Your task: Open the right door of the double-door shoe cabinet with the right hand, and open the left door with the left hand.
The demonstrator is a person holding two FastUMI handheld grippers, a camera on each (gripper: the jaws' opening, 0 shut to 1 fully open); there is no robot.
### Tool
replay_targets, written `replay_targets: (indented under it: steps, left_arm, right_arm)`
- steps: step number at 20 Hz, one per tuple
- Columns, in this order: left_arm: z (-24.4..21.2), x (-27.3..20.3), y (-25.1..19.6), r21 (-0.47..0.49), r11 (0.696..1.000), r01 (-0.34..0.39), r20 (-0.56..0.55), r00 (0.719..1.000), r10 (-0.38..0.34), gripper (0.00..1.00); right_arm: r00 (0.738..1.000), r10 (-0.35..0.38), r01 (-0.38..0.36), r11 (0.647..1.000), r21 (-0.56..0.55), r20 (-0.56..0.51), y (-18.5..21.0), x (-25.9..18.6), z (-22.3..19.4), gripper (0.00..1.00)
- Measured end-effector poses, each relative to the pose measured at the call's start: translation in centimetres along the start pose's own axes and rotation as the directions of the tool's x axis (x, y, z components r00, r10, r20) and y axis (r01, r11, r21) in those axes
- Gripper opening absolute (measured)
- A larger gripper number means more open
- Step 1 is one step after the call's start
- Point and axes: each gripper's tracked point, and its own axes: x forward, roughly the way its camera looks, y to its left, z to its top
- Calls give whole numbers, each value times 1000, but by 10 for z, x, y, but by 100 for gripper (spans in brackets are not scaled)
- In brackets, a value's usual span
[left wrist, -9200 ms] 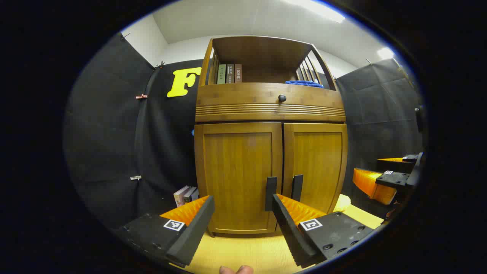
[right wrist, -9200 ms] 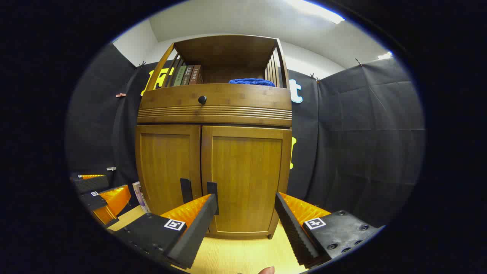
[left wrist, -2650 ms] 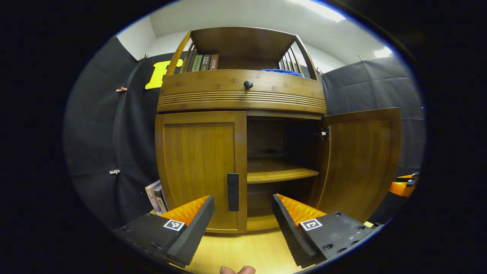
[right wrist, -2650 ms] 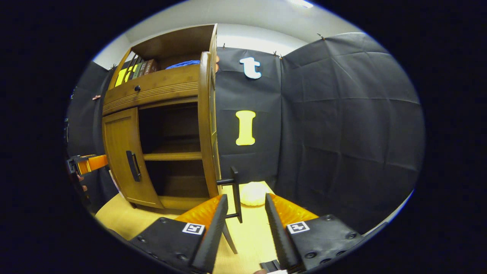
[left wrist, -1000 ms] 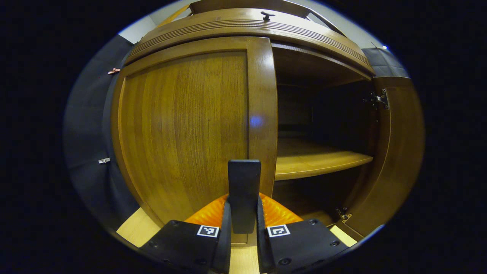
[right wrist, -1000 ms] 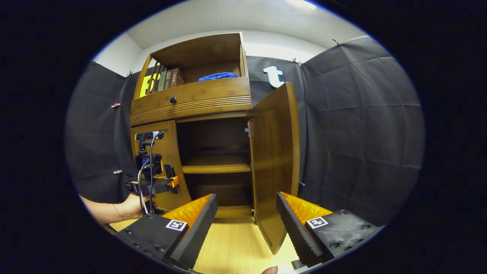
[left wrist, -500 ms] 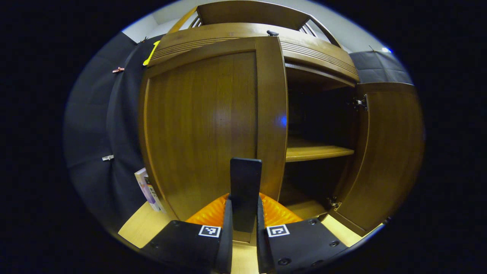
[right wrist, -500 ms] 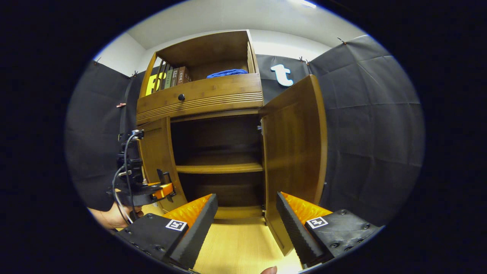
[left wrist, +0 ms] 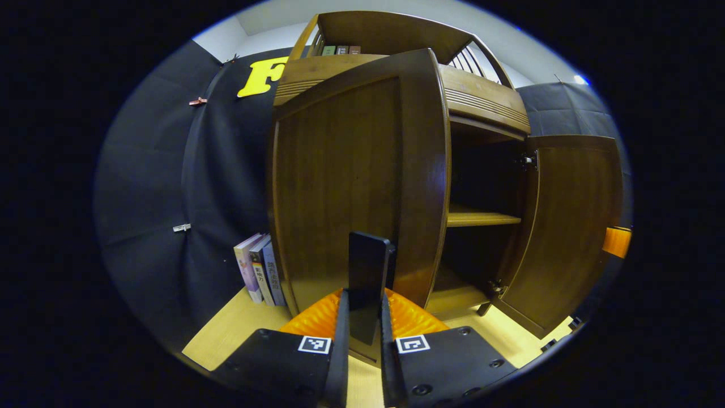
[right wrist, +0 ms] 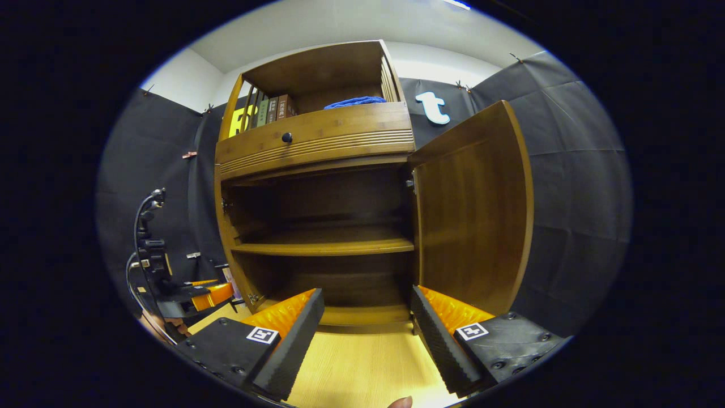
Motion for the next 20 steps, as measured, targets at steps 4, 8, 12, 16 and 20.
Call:
replay_targets:
  steps: [4, 8, 12, 16, 20]
  left_arm:
    - [-3, -15, 18, -11, 1000, -9, -1, 1000, 9, 25]
    - [-3, -26, 32, -31, 999, -18, 1, 1000, 18, 23]
    - [-6, -35, 53, -40, 999, -21, 10, 1000, 21, 19]
    - [-7, -42, 68, -55, 998, 0, 16, 1000, 1, 17]
    - [-8, -47, 82, -62, 998, 15, 23, 1000, -13, 17]
  right_arm:
    - [1000, 26, -26, 1000, -5, -12, 11, 5, -4, 98]
    - [998, 51, -51, 999, -5, -20, 24, 10, -8, 92]
    - [997, 69, -69, 998, 1, -30, 19, 13, -6, 98]
    - [996, 84, -84, 996, 6, -44, 34, 16, -15, 98]
    - [994, 95, -95, 995, 3, -48, 42, 19, -16, 98]
